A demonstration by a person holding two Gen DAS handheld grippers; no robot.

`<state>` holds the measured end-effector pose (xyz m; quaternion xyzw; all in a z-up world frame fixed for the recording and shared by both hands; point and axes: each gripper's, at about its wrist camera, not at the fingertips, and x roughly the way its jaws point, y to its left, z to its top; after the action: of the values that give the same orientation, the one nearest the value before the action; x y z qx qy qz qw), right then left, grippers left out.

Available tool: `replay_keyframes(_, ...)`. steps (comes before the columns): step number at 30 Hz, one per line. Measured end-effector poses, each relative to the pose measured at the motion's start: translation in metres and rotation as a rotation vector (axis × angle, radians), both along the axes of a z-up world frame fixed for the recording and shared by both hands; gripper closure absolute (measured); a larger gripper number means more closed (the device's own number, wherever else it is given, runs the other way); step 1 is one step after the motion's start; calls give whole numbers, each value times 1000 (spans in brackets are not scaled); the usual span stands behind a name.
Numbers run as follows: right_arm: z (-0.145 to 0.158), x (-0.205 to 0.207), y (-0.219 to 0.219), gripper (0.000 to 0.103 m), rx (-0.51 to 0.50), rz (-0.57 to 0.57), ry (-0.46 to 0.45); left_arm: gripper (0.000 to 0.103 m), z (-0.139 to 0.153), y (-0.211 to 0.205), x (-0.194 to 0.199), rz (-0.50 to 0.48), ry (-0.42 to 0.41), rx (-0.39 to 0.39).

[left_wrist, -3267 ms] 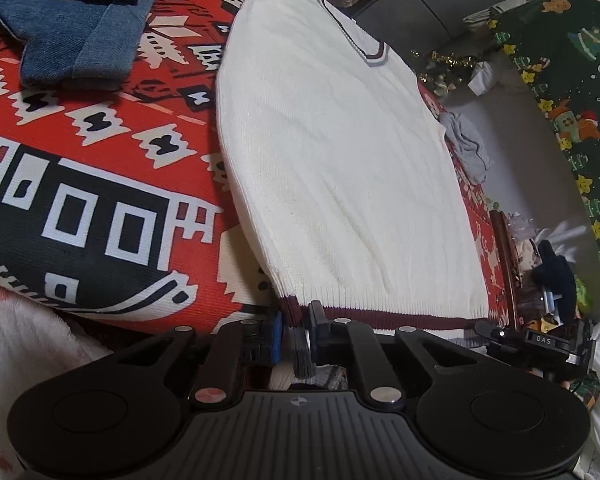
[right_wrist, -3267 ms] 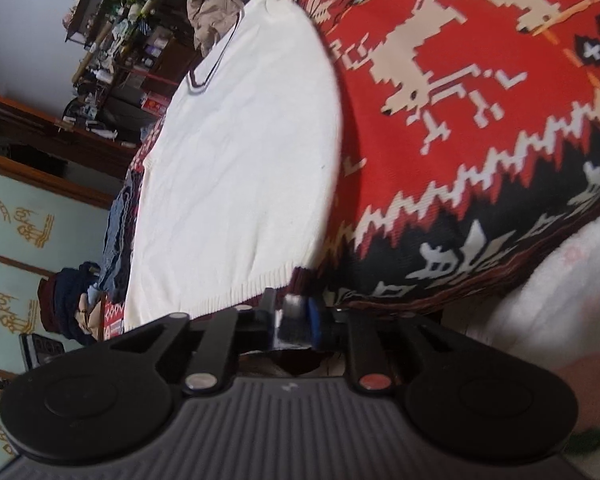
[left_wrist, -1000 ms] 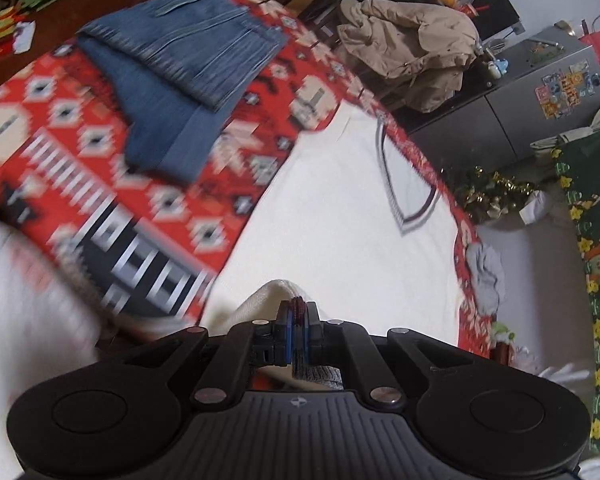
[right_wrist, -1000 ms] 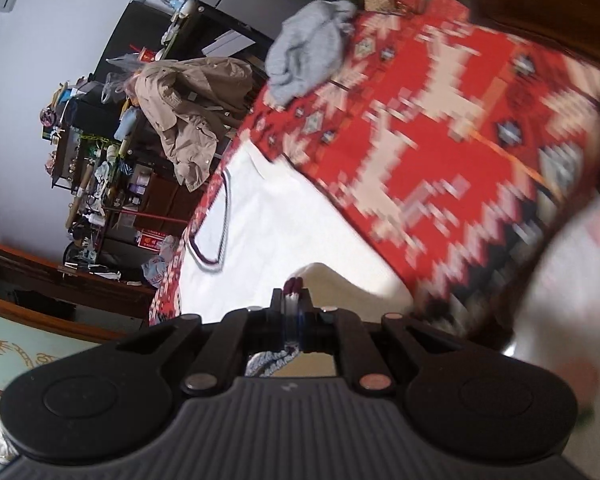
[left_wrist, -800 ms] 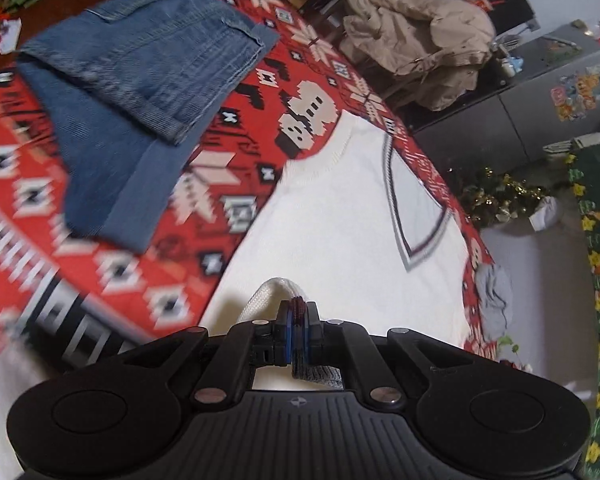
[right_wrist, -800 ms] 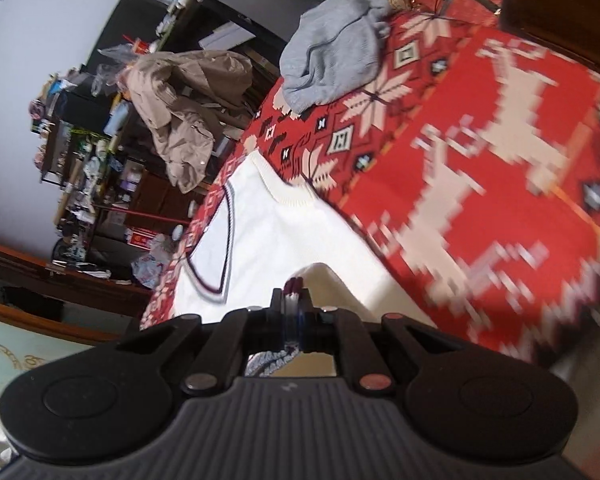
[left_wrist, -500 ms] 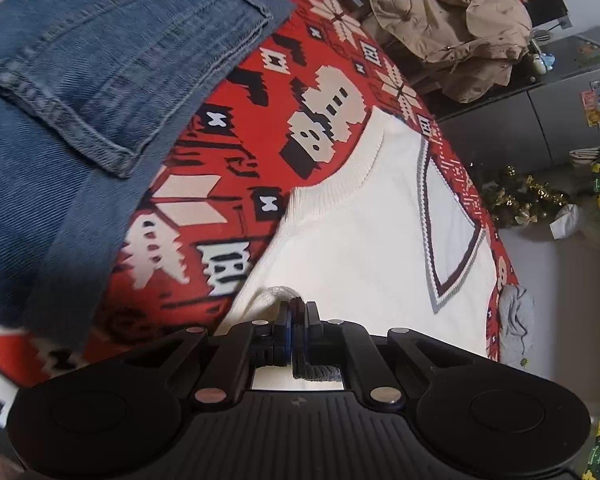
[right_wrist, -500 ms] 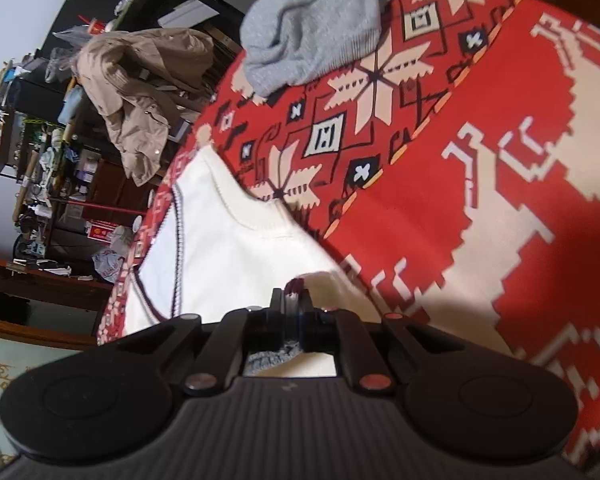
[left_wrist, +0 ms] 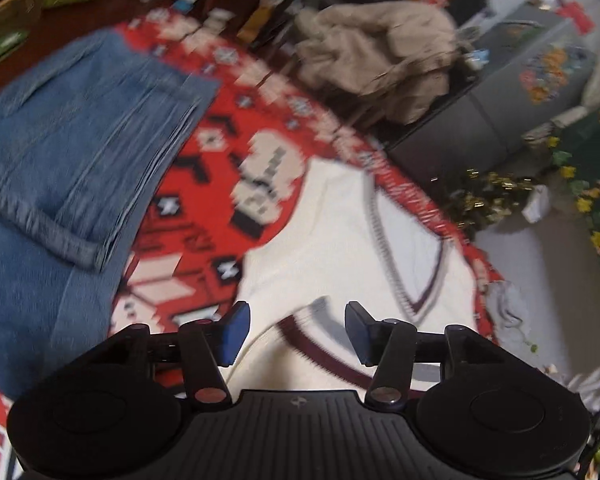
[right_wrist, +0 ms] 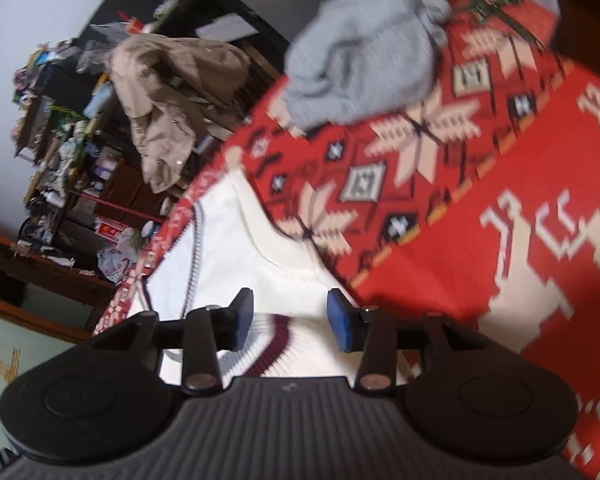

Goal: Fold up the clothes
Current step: 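Lower the held hem with both grippers just below the V-neck collar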

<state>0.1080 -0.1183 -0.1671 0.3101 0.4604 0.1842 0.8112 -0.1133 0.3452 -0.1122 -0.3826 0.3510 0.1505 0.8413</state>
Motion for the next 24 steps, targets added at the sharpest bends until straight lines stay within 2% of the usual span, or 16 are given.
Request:
replay_keyframes(4,11,-4,13,58,-135,131,-91,54,8,-15,4,-105,-9,169)
replay_keyframes(7,16,-7,25,59,-250,233,-160,57,2,-31,9,-202,15,294)
replay_keyframes(9,15,-11,37,62,-335,294,-208,67,-5,-38,11,-235,27,359)
replay_keyframes(10,14,-13,43,65,-377,324,-232,68,-8,-41,13,-251,32,385)
replay_keyframes(12,12,-13,50,66,-414,365,-259,68,-14,-44,16,-275,43,424)
replay_keyframes(15,8,-13,58,66,-448,419,-292,68,-21,-45,22,-297,65,450)
replay_keyframes(19,3,-9,64,67,-453,438,-303,68,-32,-40,32,-311,84,416)
replay_keyframes(20,1,-7,65,71,-451,440,-296,68,-35,-40,36,-307,96,413)
replay_keyframes(21,-1,-6,66,73,-449,443,-289,76,-38,-39,38,-303,104,409)
replay_keyframes(22,-3,-4,66,81,-441,444,-280,90,-40,-38,39,-303,101,399)
replay_keyframes(24,-7,-2,66,89,-416,429,-260,97,-40,-38,39,-301,89,378)
